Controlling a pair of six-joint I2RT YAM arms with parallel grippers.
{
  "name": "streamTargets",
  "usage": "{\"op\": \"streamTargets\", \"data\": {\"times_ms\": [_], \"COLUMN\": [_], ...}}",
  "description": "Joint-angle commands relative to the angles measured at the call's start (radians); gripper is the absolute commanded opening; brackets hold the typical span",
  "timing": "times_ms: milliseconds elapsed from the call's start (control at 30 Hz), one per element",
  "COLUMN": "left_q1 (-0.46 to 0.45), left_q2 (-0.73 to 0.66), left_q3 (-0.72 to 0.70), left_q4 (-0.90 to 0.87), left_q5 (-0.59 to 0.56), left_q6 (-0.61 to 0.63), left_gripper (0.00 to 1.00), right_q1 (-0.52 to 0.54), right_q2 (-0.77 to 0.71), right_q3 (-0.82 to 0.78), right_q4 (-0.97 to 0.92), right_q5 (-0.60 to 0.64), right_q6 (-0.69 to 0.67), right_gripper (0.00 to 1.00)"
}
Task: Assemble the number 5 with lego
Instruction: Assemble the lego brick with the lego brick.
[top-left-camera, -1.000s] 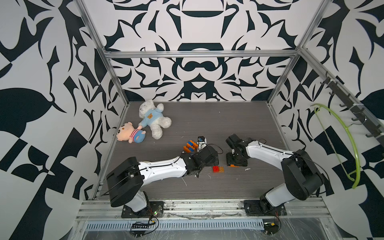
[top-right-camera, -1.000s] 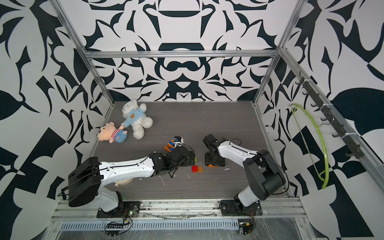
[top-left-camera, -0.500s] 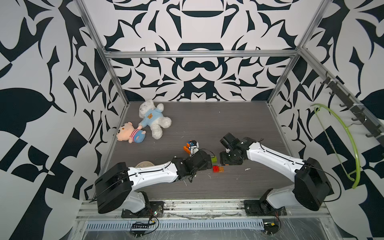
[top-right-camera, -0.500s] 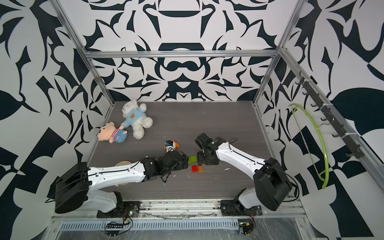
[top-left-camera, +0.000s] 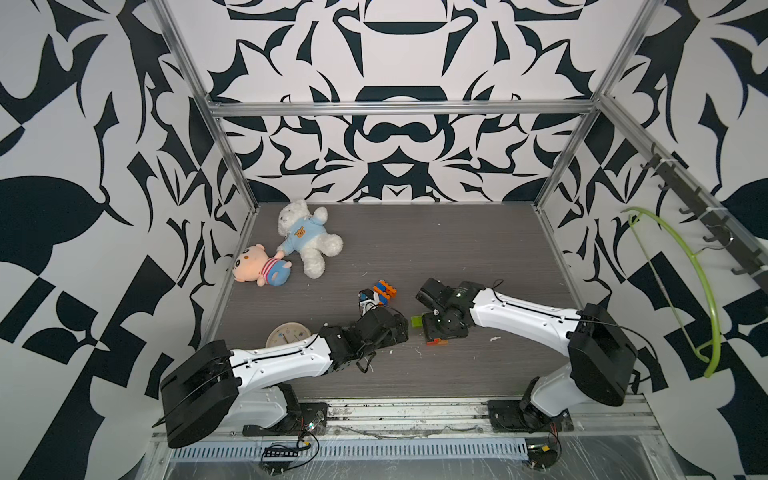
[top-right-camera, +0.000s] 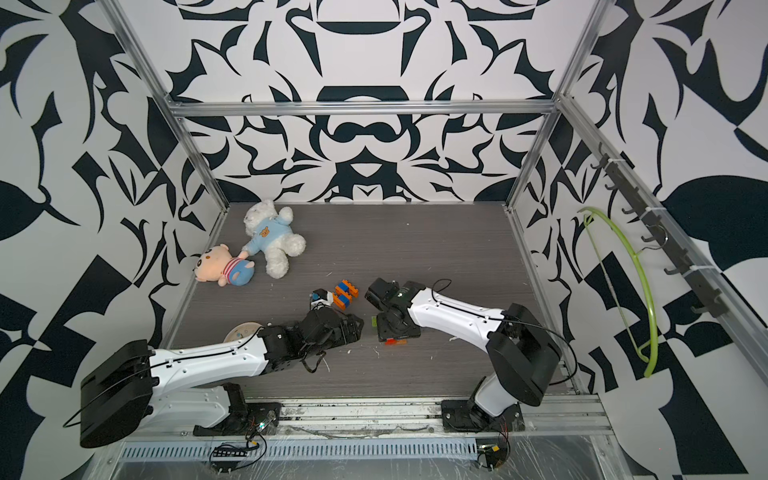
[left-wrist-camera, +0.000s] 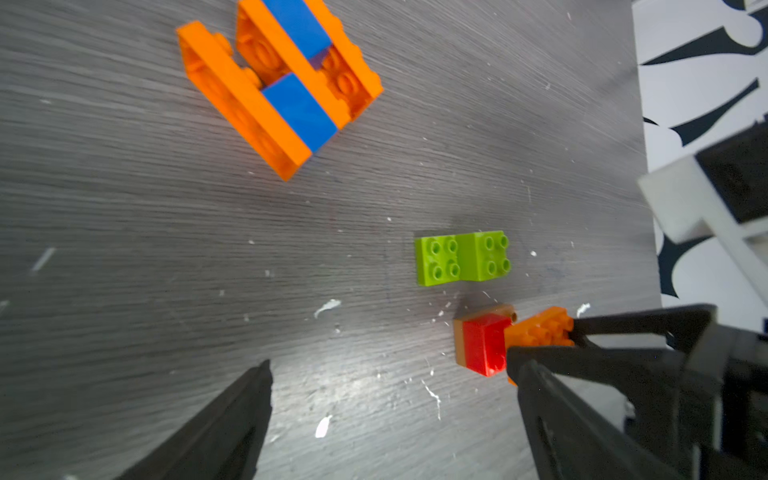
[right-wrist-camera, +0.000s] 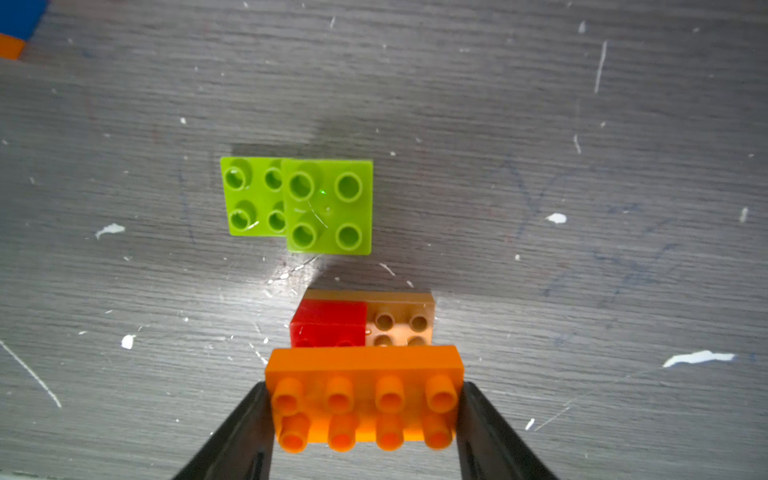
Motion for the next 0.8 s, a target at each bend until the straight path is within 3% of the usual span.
{"op": "streamTargets", "data": {"times_ms": [0,767], "left_q1": [0.003,0.003], "left_q2": [0.049,0.100], "left_q3": [0.020,0.031], "left_q4": [0.050,0.058], "left_q5": [0.059,0.071], "left_q6": [0.025,0.001], "left_gripper": [0.99,0.99], "right_q1": [0.007,0.012], "right_q2": [-0.010,0.035], "right_q3": [0.006,-0.008], "right_q4": [-0.009,-0.001], "right_q5": [0.028,0.005], "right_q6": [0.015,0.009], "right_gripper": [0.62,0.62]}}
